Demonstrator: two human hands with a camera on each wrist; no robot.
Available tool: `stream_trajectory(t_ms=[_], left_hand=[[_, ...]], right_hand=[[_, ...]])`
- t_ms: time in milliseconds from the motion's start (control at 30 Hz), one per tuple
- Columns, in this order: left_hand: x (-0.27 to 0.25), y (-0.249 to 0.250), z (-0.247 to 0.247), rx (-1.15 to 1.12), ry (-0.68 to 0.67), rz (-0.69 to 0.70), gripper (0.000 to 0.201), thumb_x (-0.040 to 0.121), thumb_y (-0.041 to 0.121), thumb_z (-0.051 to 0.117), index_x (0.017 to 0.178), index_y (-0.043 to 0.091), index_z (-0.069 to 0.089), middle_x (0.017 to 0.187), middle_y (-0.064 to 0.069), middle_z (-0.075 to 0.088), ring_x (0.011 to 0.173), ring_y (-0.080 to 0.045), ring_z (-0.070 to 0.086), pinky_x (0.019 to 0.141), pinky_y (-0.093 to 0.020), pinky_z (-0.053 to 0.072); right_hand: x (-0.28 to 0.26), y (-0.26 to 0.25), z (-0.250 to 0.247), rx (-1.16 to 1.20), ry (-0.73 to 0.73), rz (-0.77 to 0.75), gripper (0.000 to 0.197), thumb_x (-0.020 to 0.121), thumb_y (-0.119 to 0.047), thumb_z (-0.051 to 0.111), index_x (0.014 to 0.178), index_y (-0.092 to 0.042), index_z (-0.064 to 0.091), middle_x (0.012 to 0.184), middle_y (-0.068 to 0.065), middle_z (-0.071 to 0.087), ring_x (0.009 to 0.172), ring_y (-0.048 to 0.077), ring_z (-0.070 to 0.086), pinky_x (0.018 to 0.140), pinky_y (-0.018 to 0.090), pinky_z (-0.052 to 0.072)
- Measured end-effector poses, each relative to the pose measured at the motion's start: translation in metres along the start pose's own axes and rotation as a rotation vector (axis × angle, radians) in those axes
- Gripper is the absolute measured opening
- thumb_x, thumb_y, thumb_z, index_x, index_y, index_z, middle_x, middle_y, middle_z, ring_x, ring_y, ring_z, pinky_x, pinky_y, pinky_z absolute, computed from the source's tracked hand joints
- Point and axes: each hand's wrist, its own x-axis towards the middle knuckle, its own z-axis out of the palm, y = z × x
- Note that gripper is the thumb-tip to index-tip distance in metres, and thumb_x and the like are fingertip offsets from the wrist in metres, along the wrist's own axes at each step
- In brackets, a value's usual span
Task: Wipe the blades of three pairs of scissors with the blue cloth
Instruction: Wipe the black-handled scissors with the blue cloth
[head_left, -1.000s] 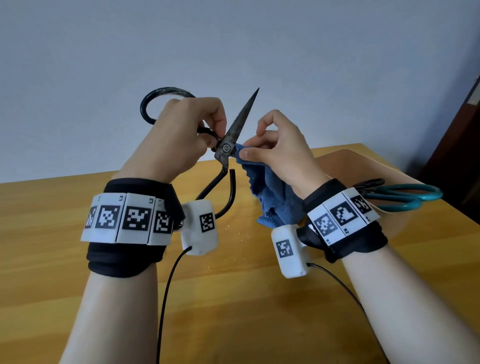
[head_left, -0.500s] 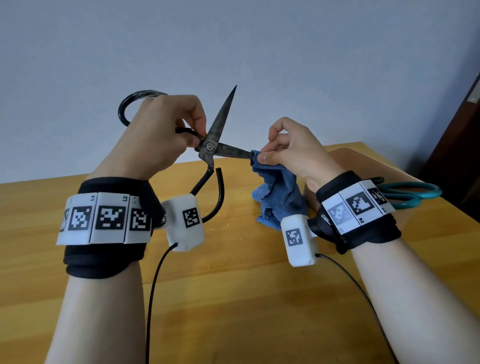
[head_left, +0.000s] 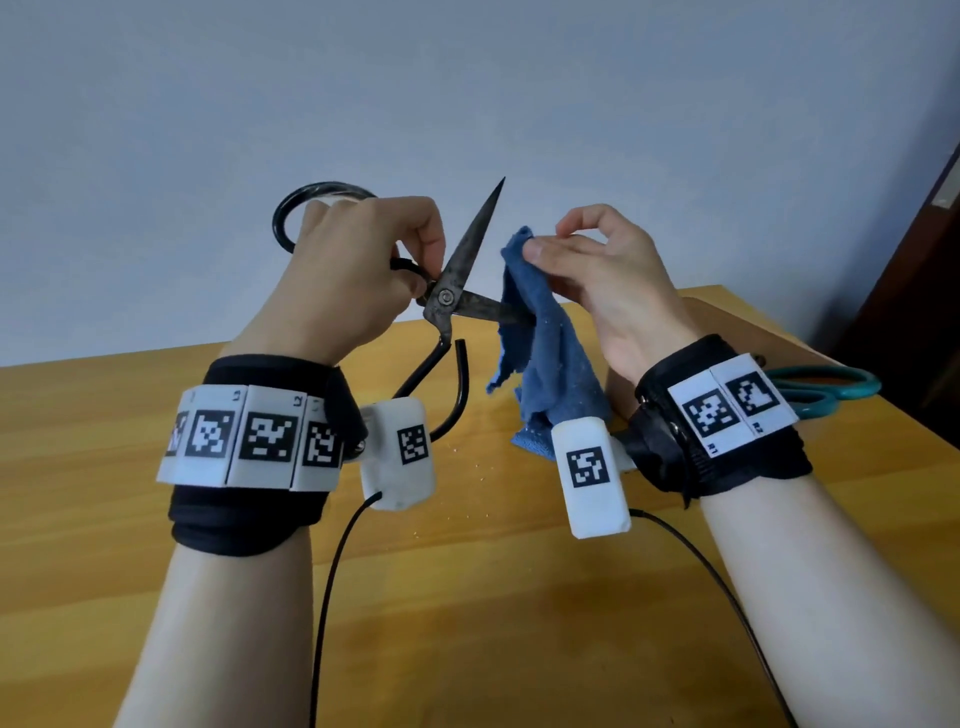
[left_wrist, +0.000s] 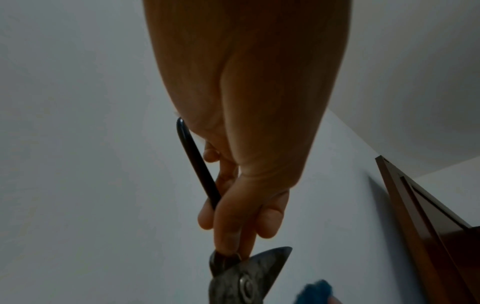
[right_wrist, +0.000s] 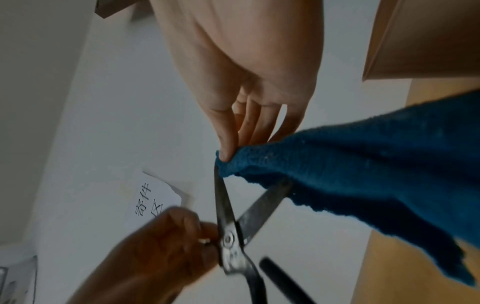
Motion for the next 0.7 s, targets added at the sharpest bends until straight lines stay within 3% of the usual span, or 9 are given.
stream_trajectory(t_ms=[67,167,300,400,500,567,700], left_hand=[[0.002,0.004,0.004,0.012,0.015,0.028,0.03,0.077,-0.007,0.065,0.082,0.023,0.061,0.081,0.021,0.067,0.081,-0.016,0.06,0.099,-0.044,0.038],[0.004,0.007,0.005,0.066,0.023,0.039,0.03,0.078,-0.005,0.064,0.083,0.025,0.06,0.083,0.019,0.067,0.085,-0.018,0.059,0.089,-0.031,0.023],[0.003,0.004,0.003,0.103,0.008,0.034,0.031,0.077,-0.005,0.062,0.083,0.025,0.059,0.083,0.017,0.067,0.086,-0.02,0.06,0.081,-0.029,0.018],[0.003,0.005,0.004,0.103,-0.027,0.042,0.033,0.075,-0.006,0.062,0.079,0.026,0.057,0.081,0.015,0.067,0.084,-0.021,0.06,0.082,-0.03,0.021],[0.002,0.006,0.004,0.075,-0.064,0.045,0.034,0.074,-0.006,0.063,0.075,0.027,0.058,0.077,0.015,0.066,0.084,-0.022,0.059,0.087,-0.037,0.033],[0.002,0.007,0.003,0.058,-0.075,0.043,0.033,0.074,-0.007,0.063,0.075,0.026,0.058,0.076,0.015,0.065,0.083,-0.023,0.059,0.088,-0.039,0.038],[0.003,0.012,0.005,0.069,-0.073,0.061,0.033,0.073,-0.007,0.061,0.074,0.026,0.056,0.077,0.013,0.067,0.082,-0.023,0.06,0.087,-0.037,0.033]], right_hand=[[-0.003,0.005,0.008,-0.022,0.01,0.012,0.027,0.084,0.001,0.074,0.096,-0.01,0.053,0.084,0.011,0.073,0.075,0.021,0.069,0.072,0.034,0.059],[-0.005,0.011,0.015,-0.052,-0.002,0.036,0.029,0.081,0.001,0.076,0.096,-0.01,0.053,0.091,0.016,0.075,0.079,0.026,0.07,0.079,0.043,0.06],[-0.007,0.016,0.019,-0.085,-0.057,0.076,0.033,0.08,0.001,0.078,0.098,-0.01,0.053,0.094,0.014,0.077,0.087,0.031,0.074,0.084,0.044,0.06],[-0.011,0.02,0.023,-0.118,-0.1,0.106,0.038,0.078,0.0,0.08,0.103,-0.008,0.053,0.095,0.015,0.077,0.09,0.034,0.074,0.087,0.047,0.059],[-0.012,0.021,0.024,-0.102,-0.095,0.136,0.04,0.076,0.002,0.08,0.104,-0.008,0.053,0.094,0.016,0.076,0.089,0.033,0.074,0.088,0.047,0.059],[-0.012,0.018,0.023,-0.05,-0.072,0.139,0.04,0.076,0.004,0.079,0.103,-0.007,0.052,0.092,0.016,0.076,0.086,0.031,0.074,0.084,0.044,0.06],[-0.009,0.009,0.015,0.05,-0.01,0.14,0.037,0.078,0.005,0.077,0.103,-0.008,0.053,0.076,0.009,0.074,0.068,0.021,0.07,0.064,0.033,0.058]])
